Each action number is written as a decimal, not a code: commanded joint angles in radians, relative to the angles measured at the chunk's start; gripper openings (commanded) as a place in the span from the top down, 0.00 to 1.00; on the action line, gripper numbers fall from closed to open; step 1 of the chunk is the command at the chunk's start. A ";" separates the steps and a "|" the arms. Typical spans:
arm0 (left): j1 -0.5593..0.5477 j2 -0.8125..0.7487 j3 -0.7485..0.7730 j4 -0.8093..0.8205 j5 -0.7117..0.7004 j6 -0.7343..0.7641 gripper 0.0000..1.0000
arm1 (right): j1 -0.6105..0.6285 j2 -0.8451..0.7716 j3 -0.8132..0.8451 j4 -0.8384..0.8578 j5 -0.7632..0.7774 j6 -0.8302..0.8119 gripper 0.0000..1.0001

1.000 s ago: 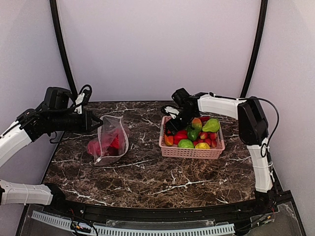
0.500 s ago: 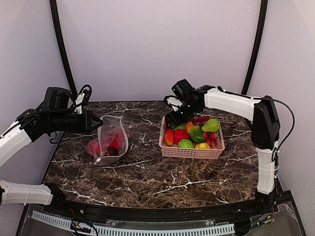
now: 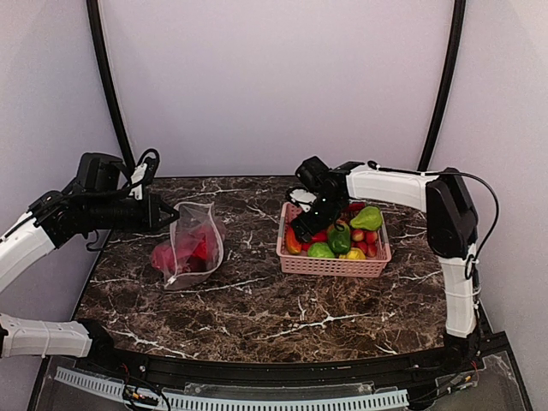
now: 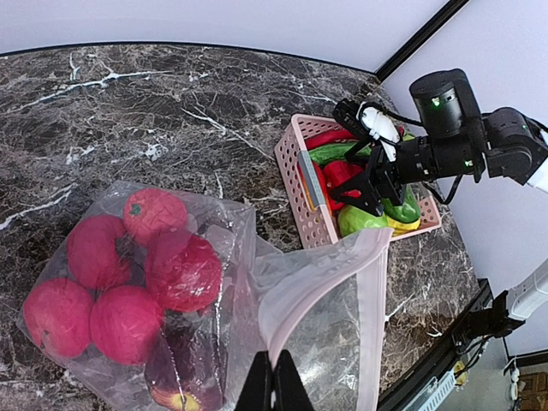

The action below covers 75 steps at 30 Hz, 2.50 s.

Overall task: Place the food in the zip-top bag and seal the zipper
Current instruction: Pick up the fake vegetable from the bin, then place the fake vegetable in the zipper food storage bag.

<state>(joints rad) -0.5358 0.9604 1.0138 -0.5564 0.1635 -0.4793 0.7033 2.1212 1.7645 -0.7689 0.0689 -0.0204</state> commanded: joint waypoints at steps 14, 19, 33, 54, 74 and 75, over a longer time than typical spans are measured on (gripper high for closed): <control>0.003 -0.045 -0.004 -0.038 -0.019 -0.001 0.99 | 0.005 0.052 0.056 -0.018 0.046 -0.159 0.43; 0.003 -0.047 0.002 -0.044 -0.018 0.003 0.99 | 0.004 -0.002 0.048 0.020 0.022 -0.147 0.48; 0.001 0.050 0.086 0.019 0.146 0.052 0.99 | -0.021 -0.241 -0.074 0.175 -0.096 -0.032 0.52; -0.129 0.183 0.138 0.196 0.171 -0.015 0.99 | 0.145 -0.705 -0.364 0.531 -0.452 0.232 0.52; -0.137 0.153 0.139 0.158 0.128 -0.013 0.99 | 0.426 -0.524 -0.578 1.104 -0.419 0.417 0.52; -0.137 0.151 0.138 0.157 0.127 -0.013 0.99 | 0.430 -0.509 -0.570 1.100 -0.404 0.415 0.52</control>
<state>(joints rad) -0.6670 1.1435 1.1290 -0.3931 0.2974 -0.4942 1.1141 1.5650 1.1873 0.2436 -0.3992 0.3794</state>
